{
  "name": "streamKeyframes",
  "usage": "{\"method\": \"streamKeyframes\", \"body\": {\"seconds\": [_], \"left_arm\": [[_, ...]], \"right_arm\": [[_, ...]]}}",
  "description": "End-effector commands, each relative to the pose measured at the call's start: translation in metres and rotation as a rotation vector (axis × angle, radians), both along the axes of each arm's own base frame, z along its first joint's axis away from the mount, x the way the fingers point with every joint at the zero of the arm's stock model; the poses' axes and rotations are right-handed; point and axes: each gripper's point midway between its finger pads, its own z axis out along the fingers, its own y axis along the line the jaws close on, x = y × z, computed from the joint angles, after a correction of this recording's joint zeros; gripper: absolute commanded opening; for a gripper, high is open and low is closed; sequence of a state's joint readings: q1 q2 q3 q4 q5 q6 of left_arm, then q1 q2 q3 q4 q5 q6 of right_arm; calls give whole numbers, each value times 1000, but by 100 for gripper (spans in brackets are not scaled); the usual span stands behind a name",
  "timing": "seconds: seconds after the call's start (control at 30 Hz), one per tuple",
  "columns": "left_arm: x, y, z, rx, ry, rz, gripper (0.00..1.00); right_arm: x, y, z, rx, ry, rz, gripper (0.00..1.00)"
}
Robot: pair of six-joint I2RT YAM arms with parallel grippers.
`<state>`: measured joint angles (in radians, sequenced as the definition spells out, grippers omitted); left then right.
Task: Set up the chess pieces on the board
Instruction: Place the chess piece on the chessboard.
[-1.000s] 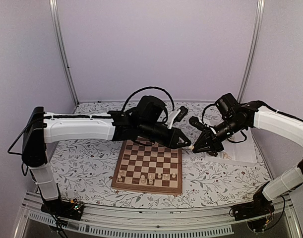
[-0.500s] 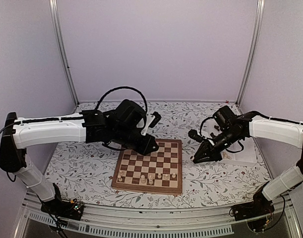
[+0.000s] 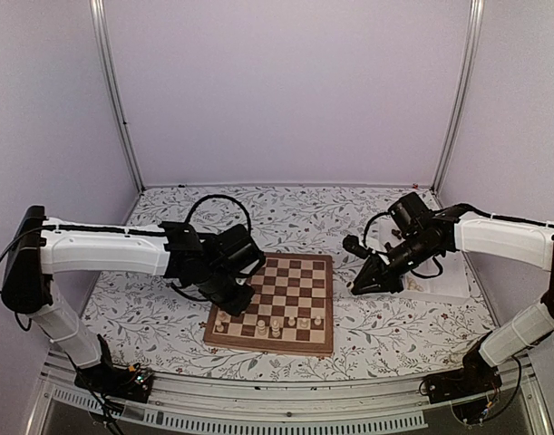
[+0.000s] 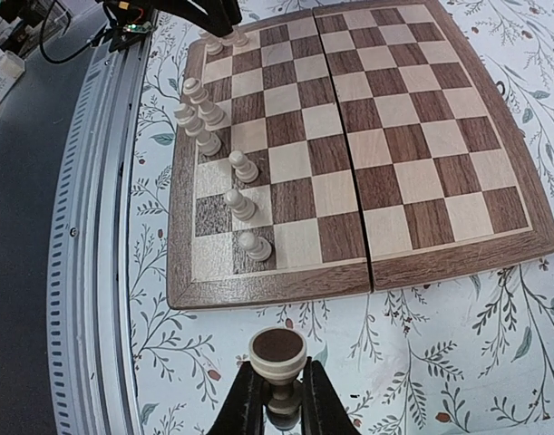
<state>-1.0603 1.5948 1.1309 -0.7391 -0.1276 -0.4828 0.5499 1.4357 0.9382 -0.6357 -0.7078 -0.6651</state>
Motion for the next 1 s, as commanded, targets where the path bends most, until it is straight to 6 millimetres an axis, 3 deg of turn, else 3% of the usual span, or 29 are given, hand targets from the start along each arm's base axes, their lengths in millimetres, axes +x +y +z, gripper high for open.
{"method": "streamKeyframes", "body": {"seconds": [0.0,0.57,0.77,0.97], "left_arm": [[-8,12,-24,107,32,-5,0],[-13,16,-50,172,77,-18,3],[-11,15,-50,178,70,-15,13],[-4,10,-29,149,16,2,30]], "right_arm": [[-1,0,-5,-8,0,-6,7],[-2,0,-4,-7,2,-8,7],[-2,0,-4,-6,2,-7,7],[-1,1,0,-3,-2,-6,7]]}}
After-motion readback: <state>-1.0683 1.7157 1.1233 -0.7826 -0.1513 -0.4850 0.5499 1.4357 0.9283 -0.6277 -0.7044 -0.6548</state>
